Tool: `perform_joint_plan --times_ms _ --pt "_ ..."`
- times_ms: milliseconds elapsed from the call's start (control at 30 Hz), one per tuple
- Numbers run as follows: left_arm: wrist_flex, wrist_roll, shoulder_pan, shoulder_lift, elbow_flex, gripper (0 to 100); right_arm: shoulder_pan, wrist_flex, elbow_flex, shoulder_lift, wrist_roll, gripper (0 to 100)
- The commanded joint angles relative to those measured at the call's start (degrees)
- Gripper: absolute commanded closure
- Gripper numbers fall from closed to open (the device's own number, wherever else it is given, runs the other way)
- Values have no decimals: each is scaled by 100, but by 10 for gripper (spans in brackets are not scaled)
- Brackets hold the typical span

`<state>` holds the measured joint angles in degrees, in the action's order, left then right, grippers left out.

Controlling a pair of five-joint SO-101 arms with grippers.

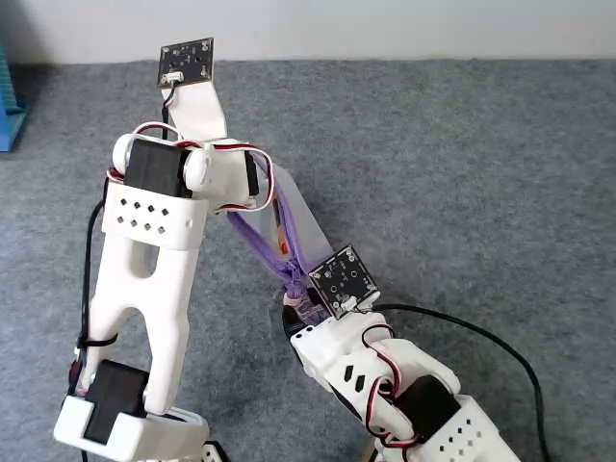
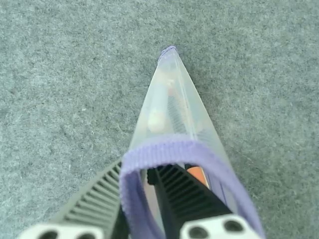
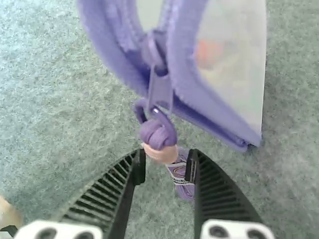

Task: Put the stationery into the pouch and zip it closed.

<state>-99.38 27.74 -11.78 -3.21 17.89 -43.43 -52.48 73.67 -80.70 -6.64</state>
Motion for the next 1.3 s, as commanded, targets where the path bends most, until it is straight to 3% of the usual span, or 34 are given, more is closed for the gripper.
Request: perform_joint_plan --times_ms 0,1267 --pt "-114 -70 9 -281 13 987 -4 119 -211 -57 -70 847" --pt "-114 -70 18 -273 4 987 -31 971 396 -48 -35 849"
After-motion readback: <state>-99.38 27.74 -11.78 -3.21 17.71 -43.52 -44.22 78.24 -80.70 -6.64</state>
